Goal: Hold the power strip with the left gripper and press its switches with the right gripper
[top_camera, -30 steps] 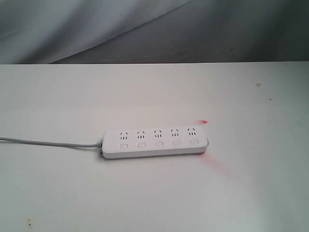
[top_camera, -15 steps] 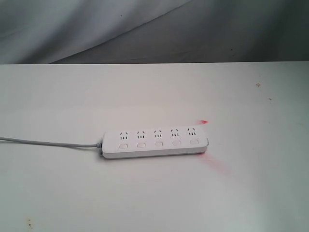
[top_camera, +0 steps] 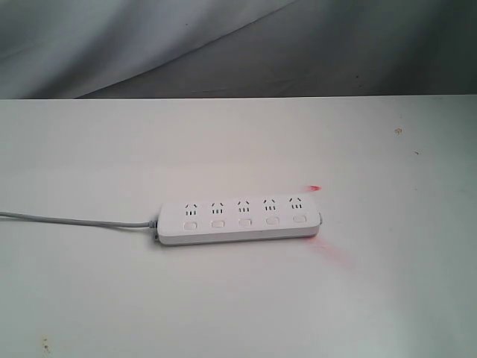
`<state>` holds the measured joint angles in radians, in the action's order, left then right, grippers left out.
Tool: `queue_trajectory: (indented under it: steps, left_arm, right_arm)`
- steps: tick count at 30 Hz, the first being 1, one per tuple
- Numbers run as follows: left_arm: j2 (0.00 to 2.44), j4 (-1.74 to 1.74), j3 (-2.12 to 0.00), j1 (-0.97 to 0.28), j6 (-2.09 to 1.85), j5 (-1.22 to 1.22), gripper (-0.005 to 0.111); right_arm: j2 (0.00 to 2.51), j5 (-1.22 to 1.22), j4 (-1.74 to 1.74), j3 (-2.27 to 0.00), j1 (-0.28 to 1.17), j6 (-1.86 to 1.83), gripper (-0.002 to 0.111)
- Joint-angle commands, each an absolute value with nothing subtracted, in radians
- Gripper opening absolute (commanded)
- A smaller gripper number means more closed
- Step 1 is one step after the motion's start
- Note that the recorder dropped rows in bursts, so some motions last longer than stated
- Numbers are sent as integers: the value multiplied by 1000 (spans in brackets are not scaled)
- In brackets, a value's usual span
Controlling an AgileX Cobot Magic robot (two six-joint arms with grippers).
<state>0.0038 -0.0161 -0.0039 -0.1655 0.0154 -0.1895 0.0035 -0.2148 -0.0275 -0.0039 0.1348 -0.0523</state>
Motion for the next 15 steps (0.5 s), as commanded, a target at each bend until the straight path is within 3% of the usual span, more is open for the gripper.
queue_trajectory:
  steps: [1,8,15]
  left_arm:
    - [0,-12,0,-206,19,-181,0]
    - [0,-12,0,-236,19,-181,0]
    - [0,-12,0,-187,19,-181,0]
  right_arm:
    - [0,-207,-21,0,129,-52,0]
    - [0,-207,-21,0,129,-52,0]
    - [0,-207,-21,0,129,-52,0]
